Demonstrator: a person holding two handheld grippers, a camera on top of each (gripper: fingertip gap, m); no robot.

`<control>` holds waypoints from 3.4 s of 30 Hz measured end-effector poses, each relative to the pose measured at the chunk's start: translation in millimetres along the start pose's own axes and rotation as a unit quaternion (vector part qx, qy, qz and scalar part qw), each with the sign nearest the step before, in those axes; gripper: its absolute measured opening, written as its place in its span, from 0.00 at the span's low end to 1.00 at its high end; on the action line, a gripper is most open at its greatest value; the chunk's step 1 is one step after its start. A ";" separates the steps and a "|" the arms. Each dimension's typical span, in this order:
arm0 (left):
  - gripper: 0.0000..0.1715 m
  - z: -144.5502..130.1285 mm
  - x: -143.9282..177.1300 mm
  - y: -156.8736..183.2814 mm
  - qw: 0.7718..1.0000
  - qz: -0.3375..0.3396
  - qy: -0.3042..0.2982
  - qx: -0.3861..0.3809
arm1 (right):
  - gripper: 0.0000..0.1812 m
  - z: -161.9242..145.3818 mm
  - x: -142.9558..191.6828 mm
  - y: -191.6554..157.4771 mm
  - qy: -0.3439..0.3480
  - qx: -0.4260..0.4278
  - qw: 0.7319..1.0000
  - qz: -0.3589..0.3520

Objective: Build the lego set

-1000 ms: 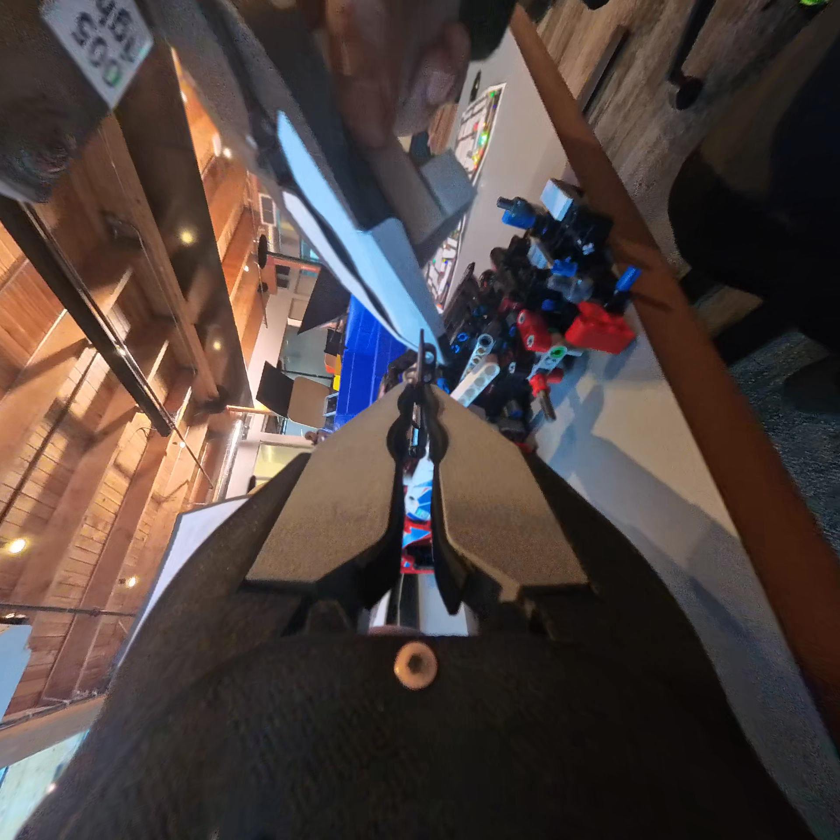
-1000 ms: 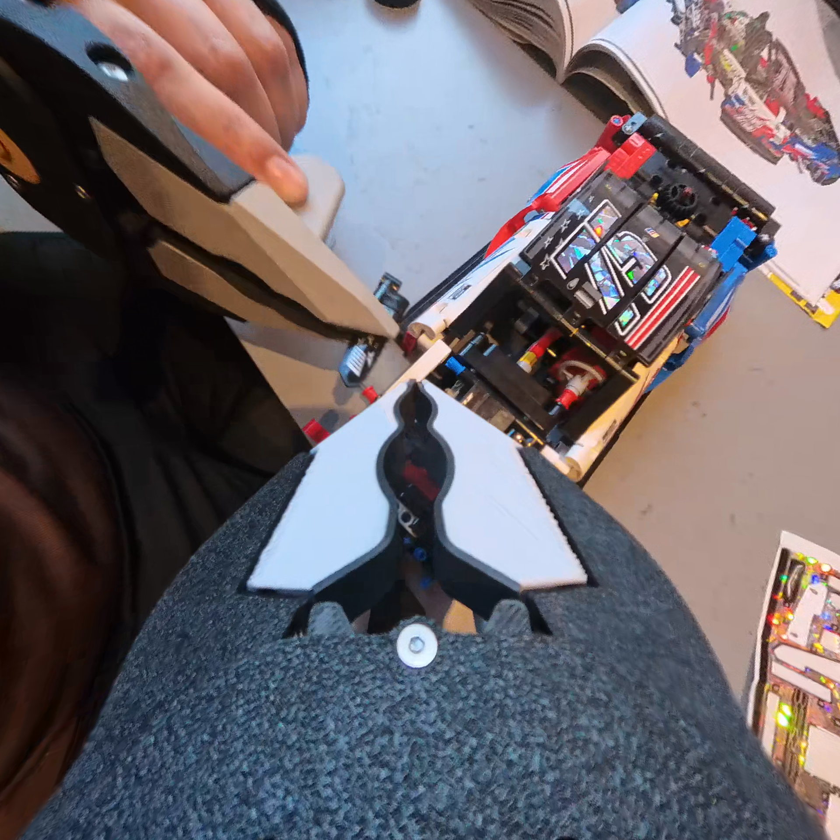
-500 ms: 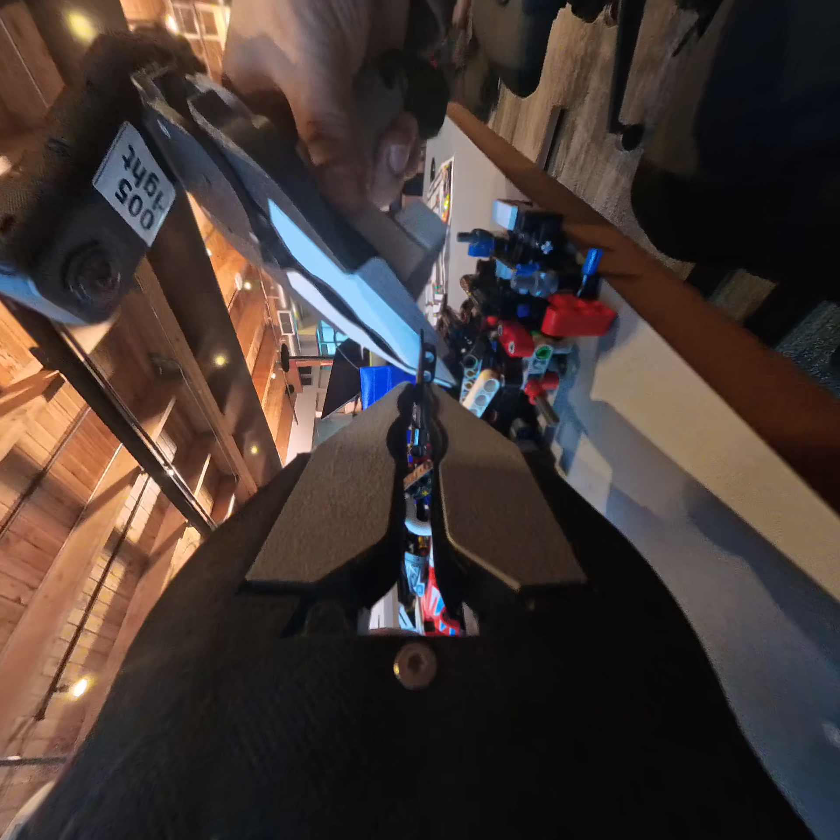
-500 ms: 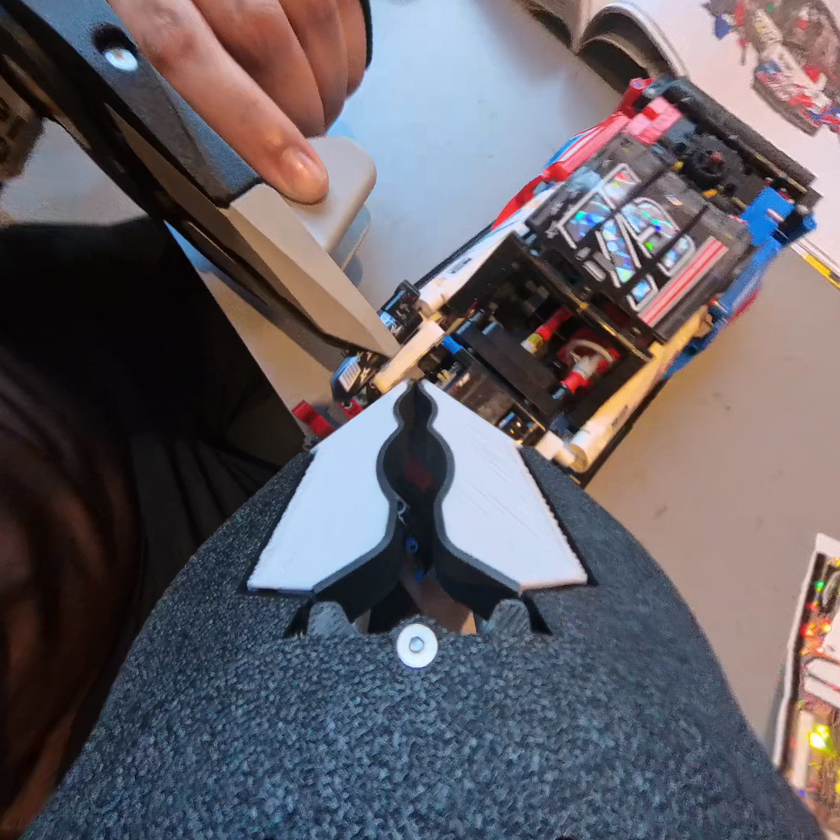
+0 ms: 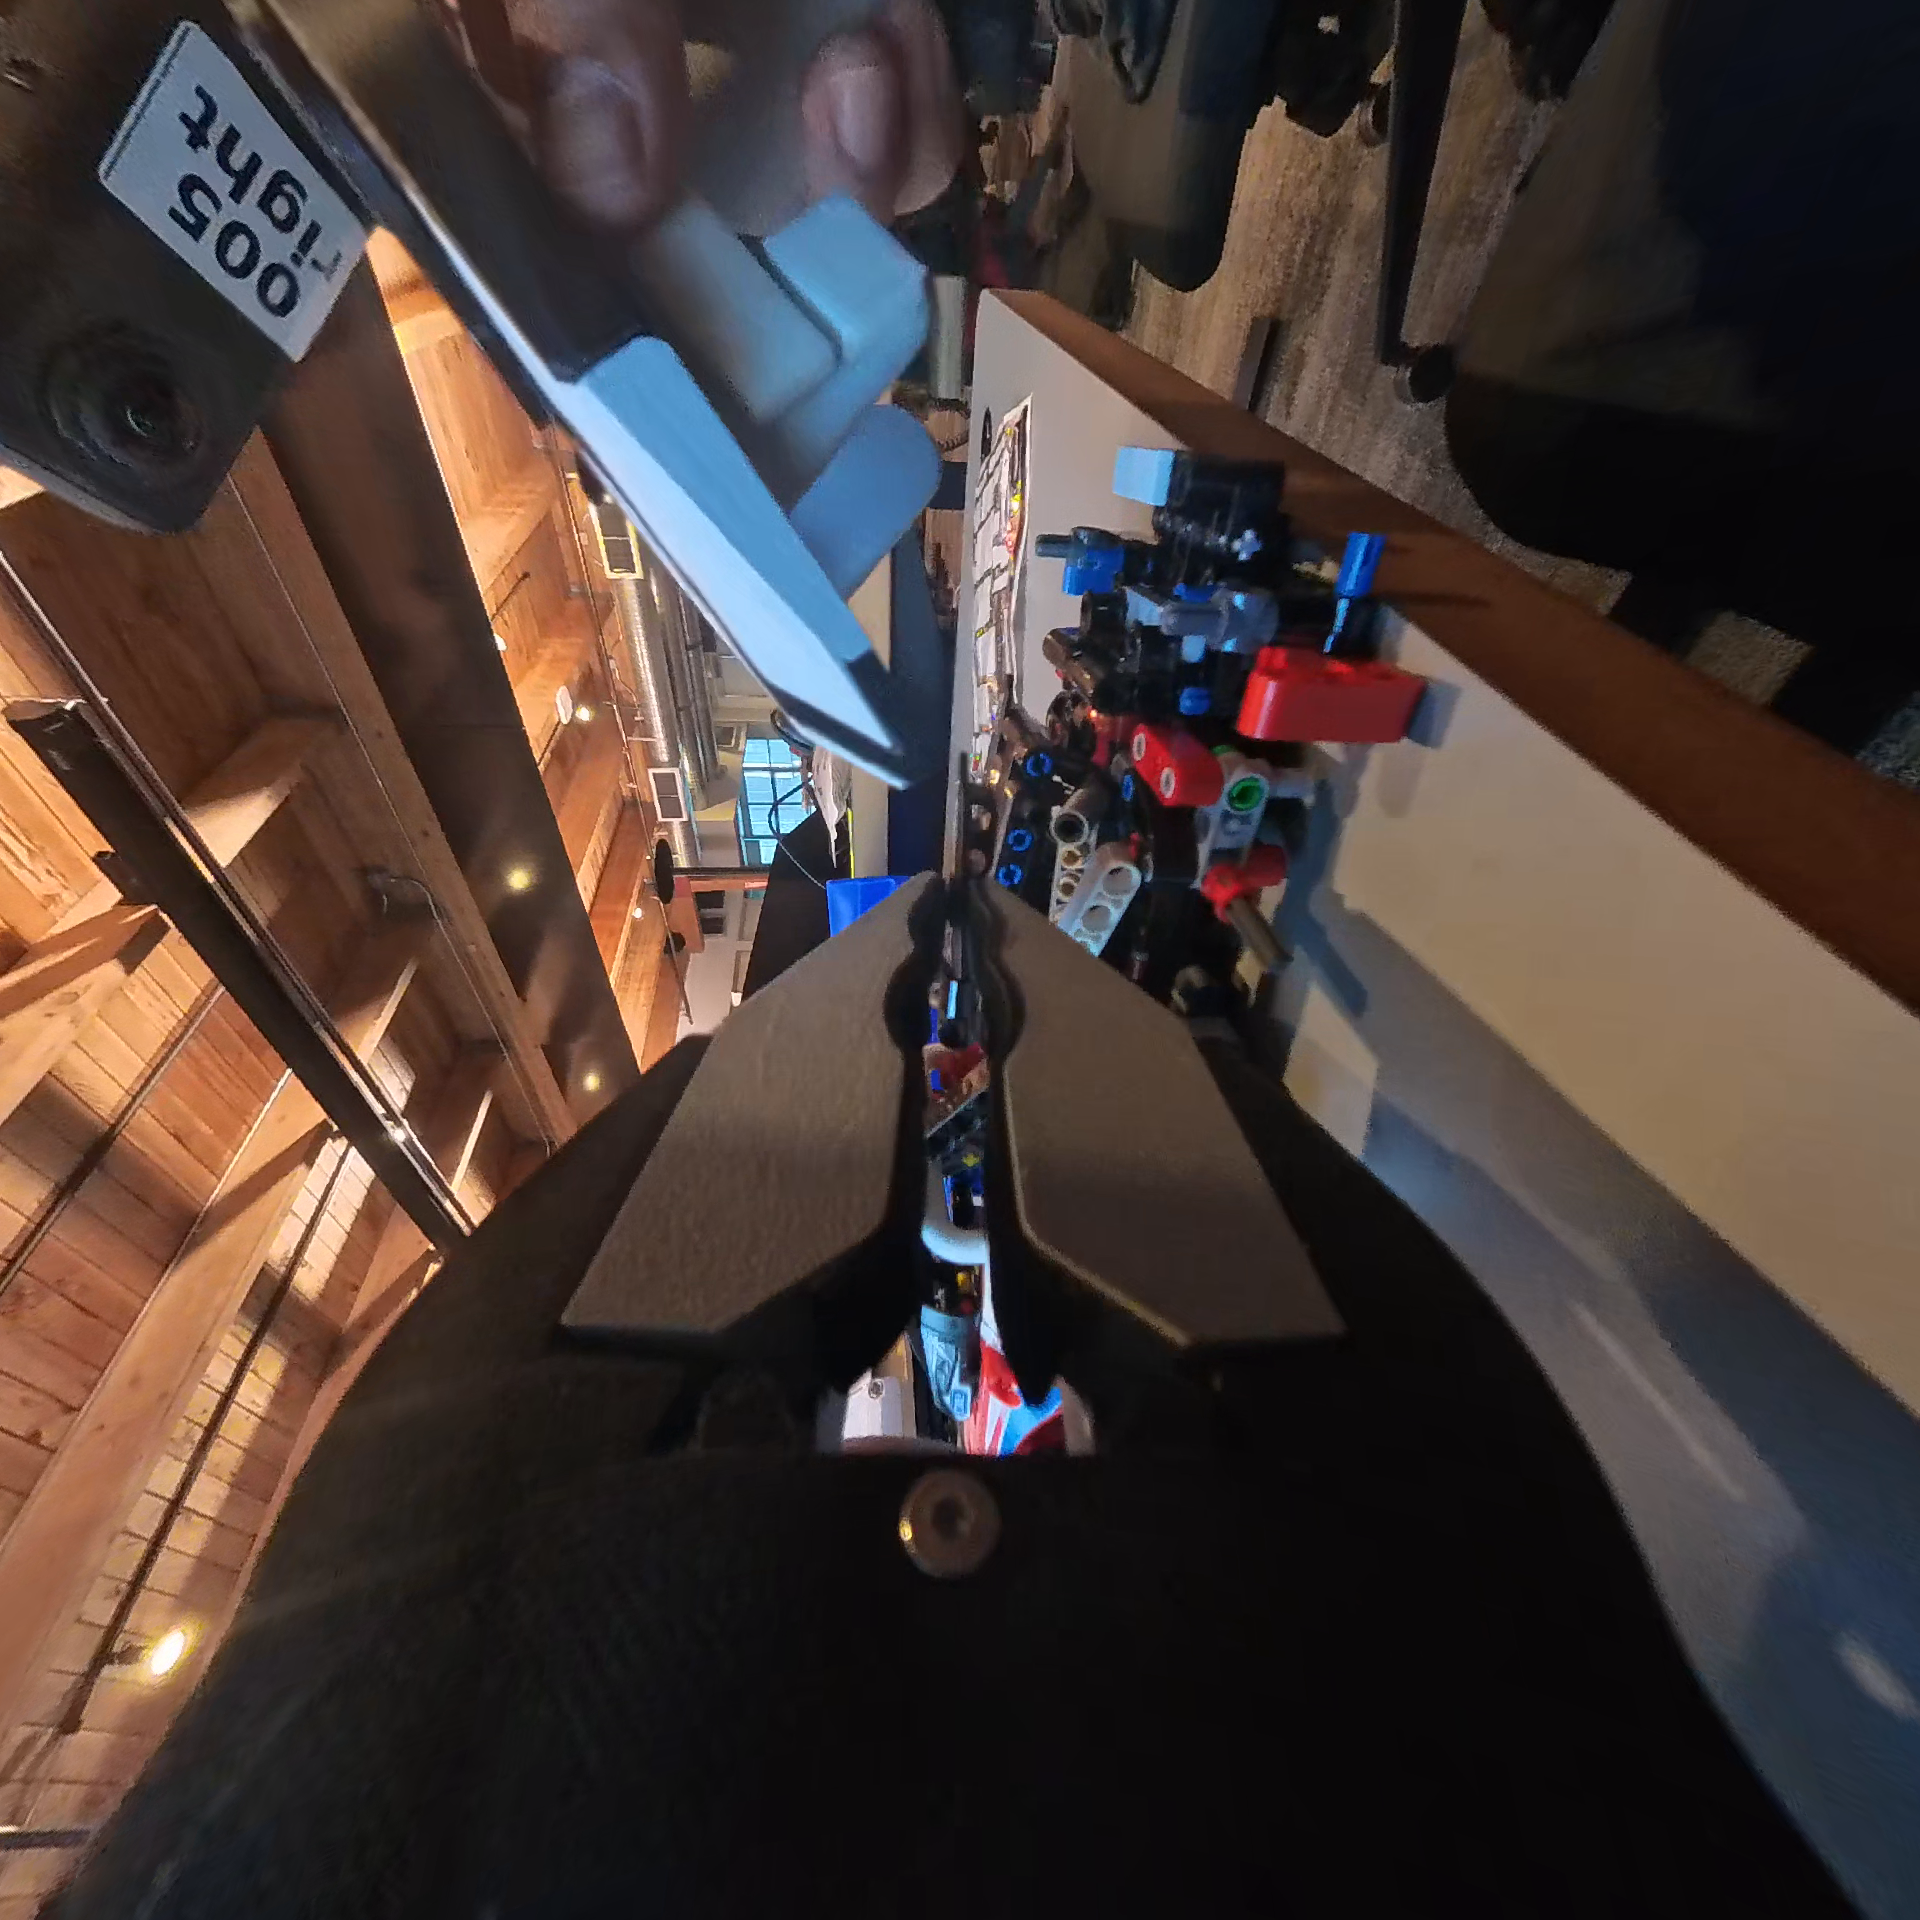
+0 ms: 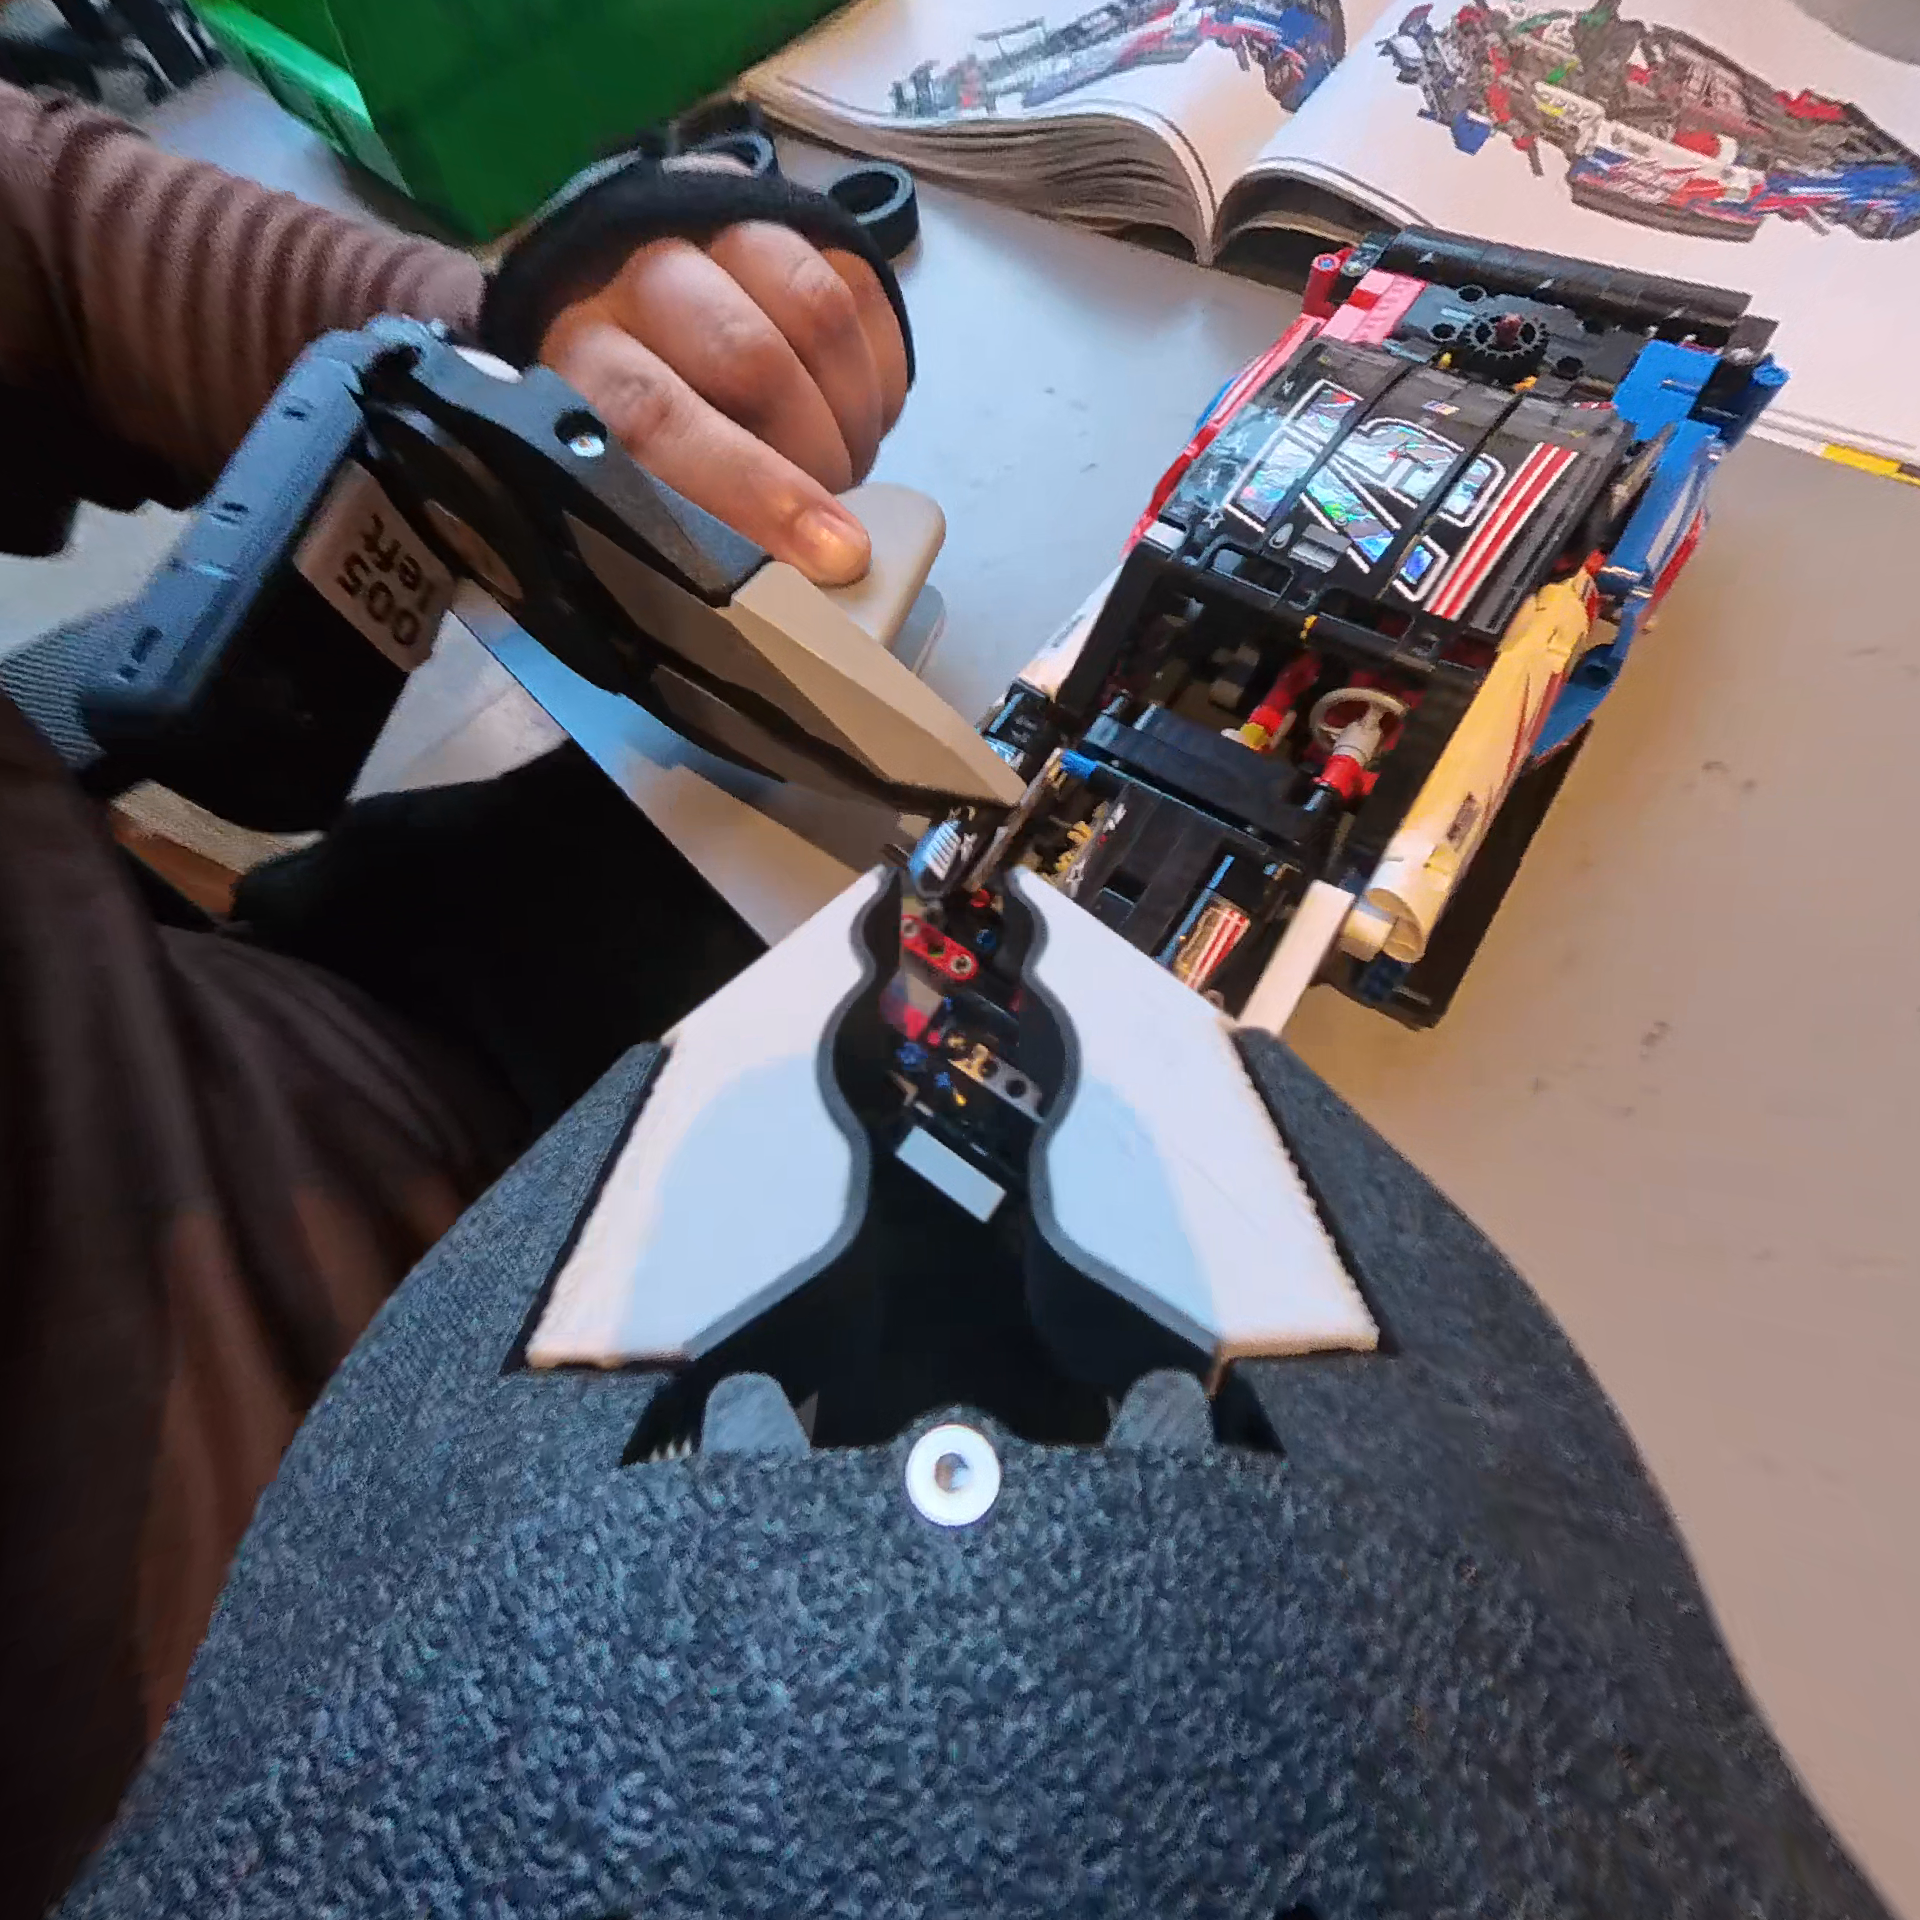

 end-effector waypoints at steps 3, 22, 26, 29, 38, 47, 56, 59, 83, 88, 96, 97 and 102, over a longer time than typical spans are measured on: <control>0.00 5.7 -0.4 -0.2 1.000 -0.003 0.006 0.009 | 0.11 0.2 -3.5 -8.2 0.003 -0.014 1.000 -0.005; 0.00 11.8 1.9 -8.0 0.998 0.012 0.010 0.066 | 0.07 -3.3 -2.9 -25.4 0.009 -0.062 0.993 -0.105; 0.01 10.0 6.1 -16.2 0.990 0.018 0.031 0.134 | 0.07 3.8 3.2 -20.3 0.004 -0.085 0.992 -0.088; 0.01 8.1 7.4 -20.7 0.984 0.015 0.038 0.173 | 0.07 10.8 5.6 -17.9 -0.003 -0.086 0.993 -0.081; 0.00 -8.8 14.6 -33.9 0.924 -0.034 0.091 0.371 | 0.16 23.6 12.5 -18.2 0.031 0.107 0.979 -0.168; 0.00 -10.0 12.6 -34.2 0.903 -0.059 0.107 0.412 | 0.05 35.5 -0.2 -29.7 -0.027 0.363 0.915 -0.176; 0.08 -28.0 17.1 -29.6 0.879 -0.079 0.097 0.460 | 0.04 40.1 5.9 -12.0 -0.076 0.373 0.910 -0.165; 0.11 -35.6 21.5 -31.0 0.862 -0.113 0.093 0.486 | 0.04 34.2 15.2 -4.5 -0.060 0.337 0.923 -0.173; 0.24 -33.2 -0.2 -58.8 0.858 -0.420 -0.032 0.294 | 0.04 -38.8 53.1 -13.7 0.015 0.253 0.957 -0.139; 0.28 -32.4 -14.3 -72.1 0.849 -0.468 -0.096 0.228 | 0.04 -36.0 61.2 -17.8 0.040 0.254 0.958 -0.128; 0.24 -32.6 -33.4 -59.0 0.806 -0.515 -0.200 0.211 | 0.04 -32.9 66.6 -12.4 0.057 0.257 0.956 -0.131; 0.24 -31.7 -34.9 -59.1 0.803 -0.512 -0.209 0.222 | 0.04 -32.6 66.8 -10.5 0.059 0.255 0.956 -0.129; 0.24 -26.9 -42.7 -61.8 0.764 -0.488 -0.244 0.345 | 0.04 -31.0 66.2 3.1 0.062 0.268 0.952 -0.132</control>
Point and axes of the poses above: each gripper's, where its closed fingertips meet, x back along the fingers, z out of its top, y = z × x across the jaws, the point moved 9 cm from there along x, back along the fingers, and after that the axes turned 11 degrees about -z, right-handed, at the moved point
